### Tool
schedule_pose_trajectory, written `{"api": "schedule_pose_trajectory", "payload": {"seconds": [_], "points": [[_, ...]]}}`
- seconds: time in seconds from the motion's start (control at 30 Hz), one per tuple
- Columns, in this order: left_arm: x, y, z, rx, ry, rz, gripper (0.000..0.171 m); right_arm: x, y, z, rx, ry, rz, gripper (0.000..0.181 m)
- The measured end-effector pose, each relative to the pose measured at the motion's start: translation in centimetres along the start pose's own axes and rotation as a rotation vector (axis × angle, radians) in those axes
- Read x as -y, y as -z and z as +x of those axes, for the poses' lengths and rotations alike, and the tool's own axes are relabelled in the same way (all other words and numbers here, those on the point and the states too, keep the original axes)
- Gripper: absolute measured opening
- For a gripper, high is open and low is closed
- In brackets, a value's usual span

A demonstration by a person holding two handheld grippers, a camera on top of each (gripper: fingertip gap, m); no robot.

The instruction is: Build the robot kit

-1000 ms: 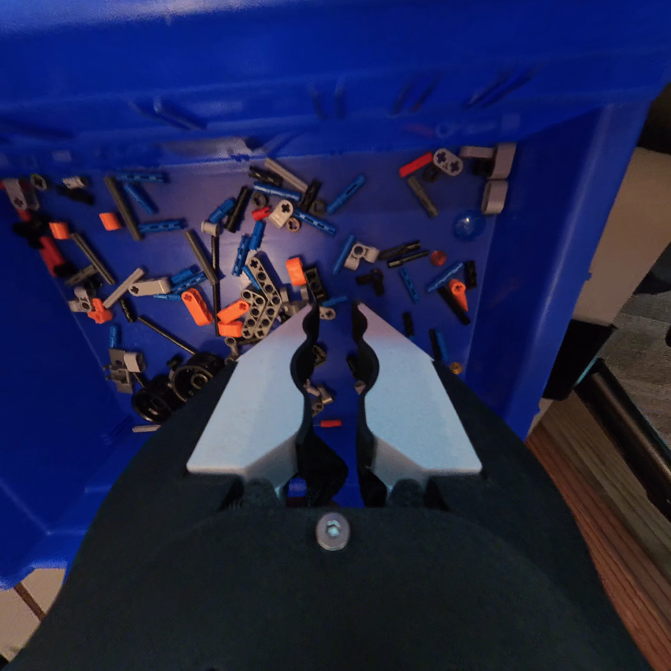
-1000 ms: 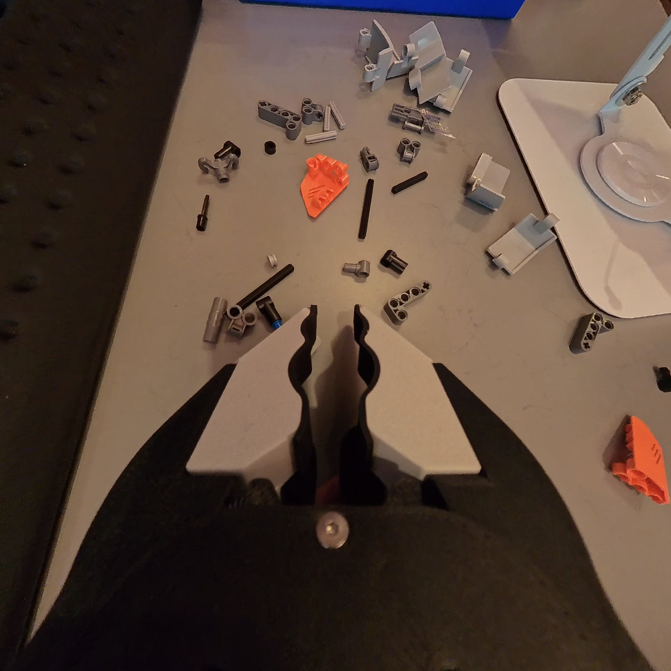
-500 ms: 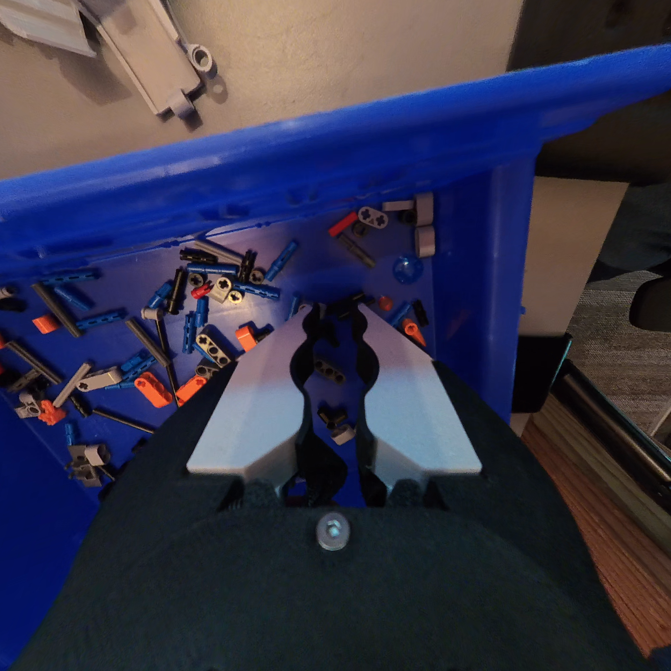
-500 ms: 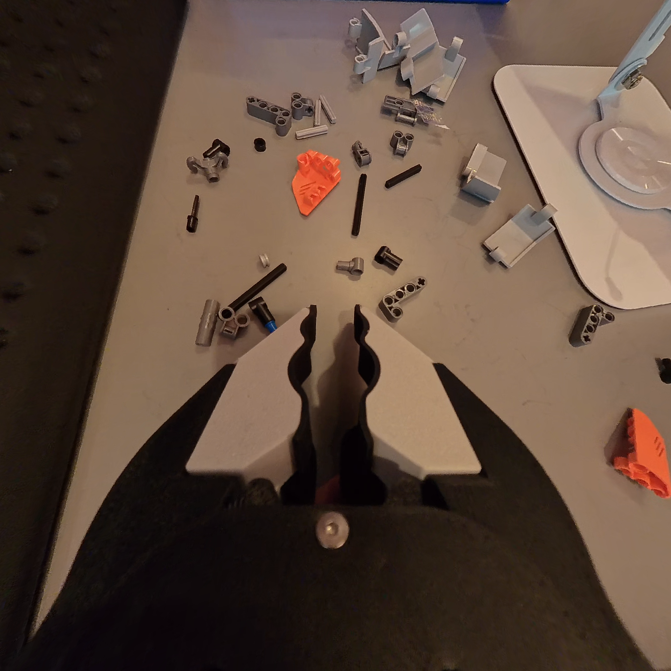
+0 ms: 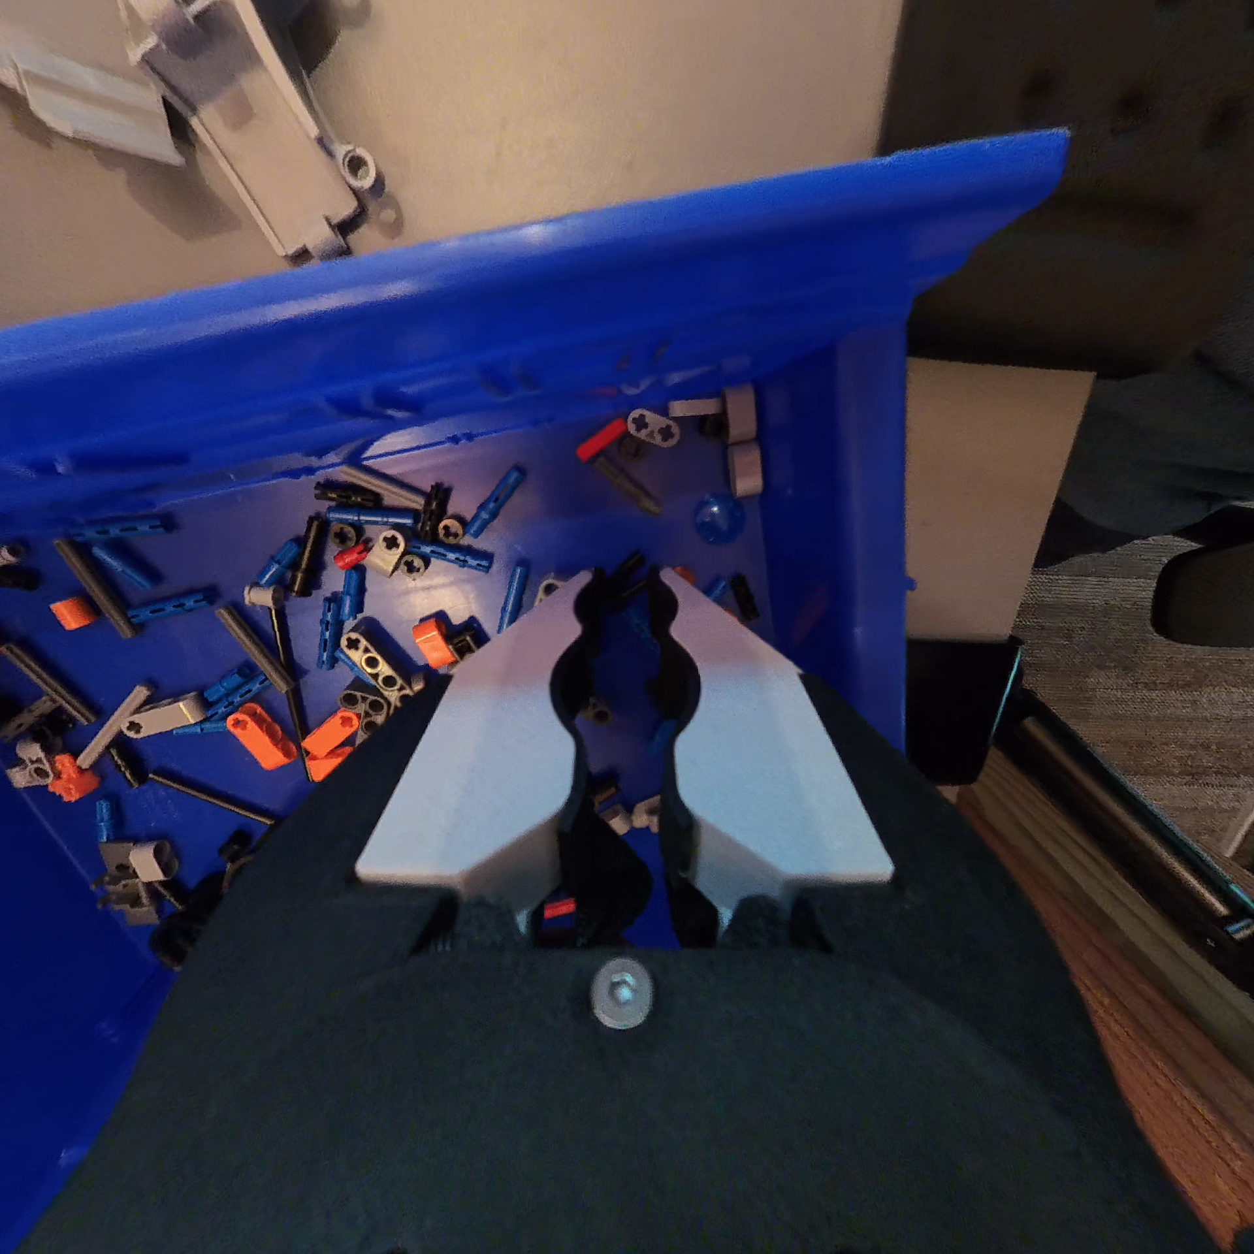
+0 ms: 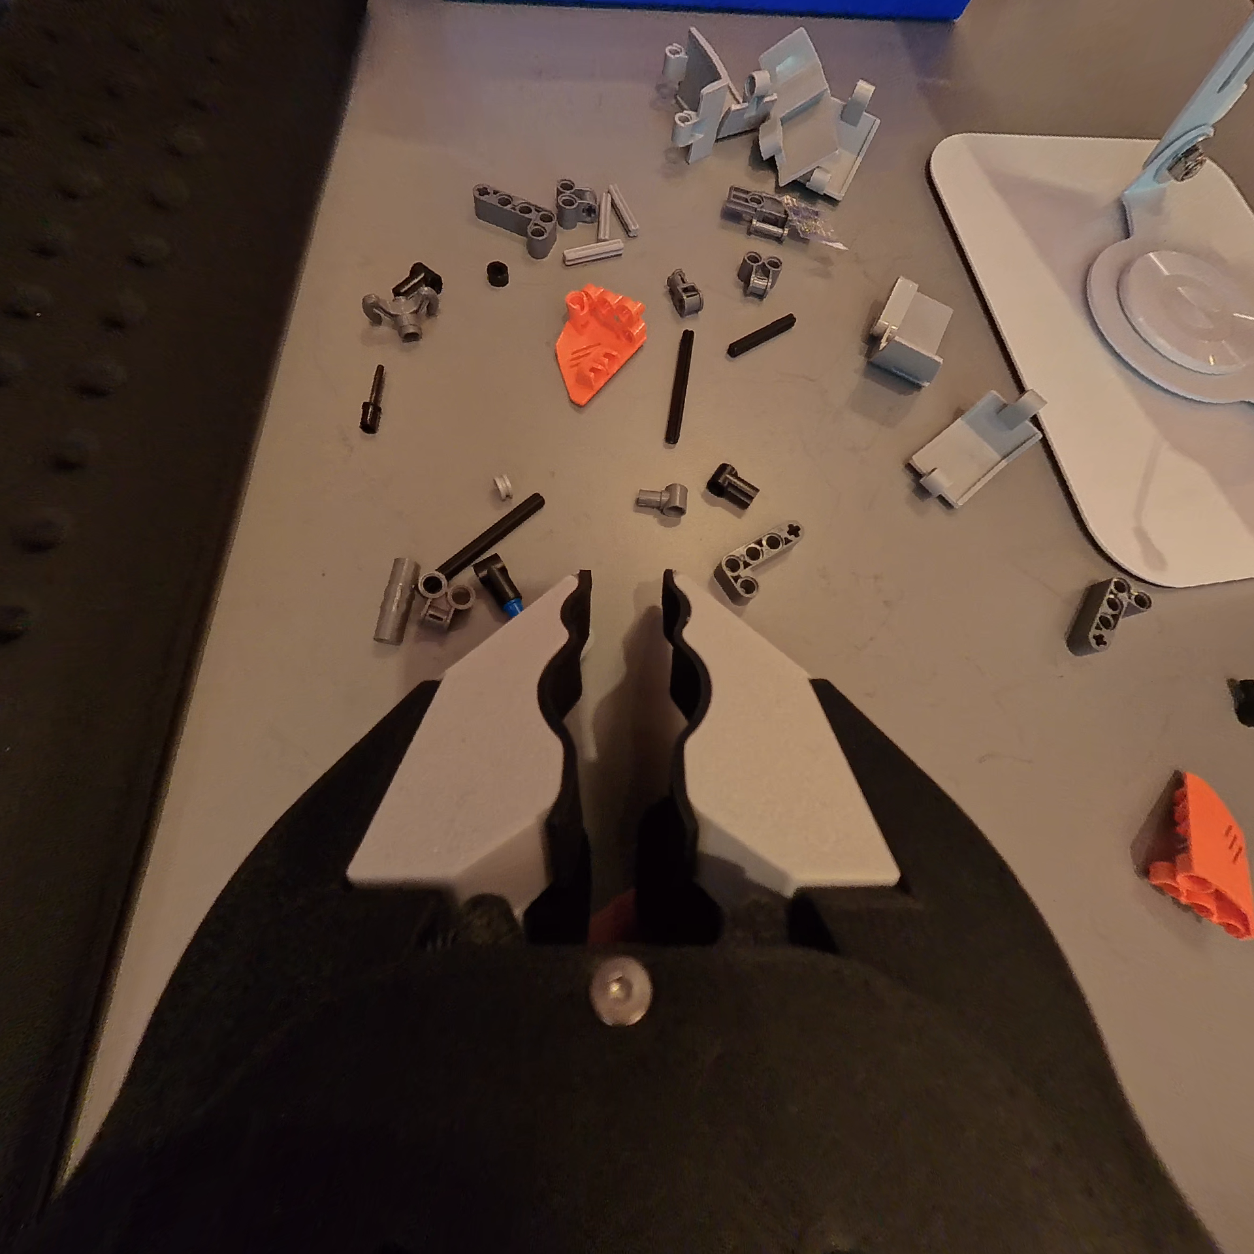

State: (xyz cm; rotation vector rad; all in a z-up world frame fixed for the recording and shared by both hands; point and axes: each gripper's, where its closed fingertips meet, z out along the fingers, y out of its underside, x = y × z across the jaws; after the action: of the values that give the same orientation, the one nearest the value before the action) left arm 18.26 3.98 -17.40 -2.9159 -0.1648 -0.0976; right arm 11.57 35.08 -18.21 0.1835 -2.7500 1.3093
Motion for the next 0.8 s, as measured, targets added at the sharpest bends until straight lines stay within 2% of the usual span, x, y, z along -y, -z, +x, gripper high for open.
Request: {"api": "schedule_pose_trajectory", "payload": {"seconds": [0.03, 0.23, 0.5, 0.8], "points": [[0.1, -0.2, 0.0, 0.003, -0.009, 0.006, 0.009, 0.0, 0.0, 0.0, 0.0, 0.001, 0.0, 0.019], [-0.6, -1.4, 0.0, -0.009, -0.019, -0.055, 0.008, 0.0, 0.0, 0.0, -0.001, 0.005, 0.001, 0.019], [-1.1, -1.3, -0.2, -0.028, 0.026, -0.037, 0.004, 0.0, 0.0, -0.1, 0.003, 0.004, 0.004, 0.019], [-0.3, -0.7, 0.3, -0.041, 0.028, 0.027, 0.003, 0.1, 0.0, -0.1, 0.005, 0.007, 0.004, 0.019]]}}
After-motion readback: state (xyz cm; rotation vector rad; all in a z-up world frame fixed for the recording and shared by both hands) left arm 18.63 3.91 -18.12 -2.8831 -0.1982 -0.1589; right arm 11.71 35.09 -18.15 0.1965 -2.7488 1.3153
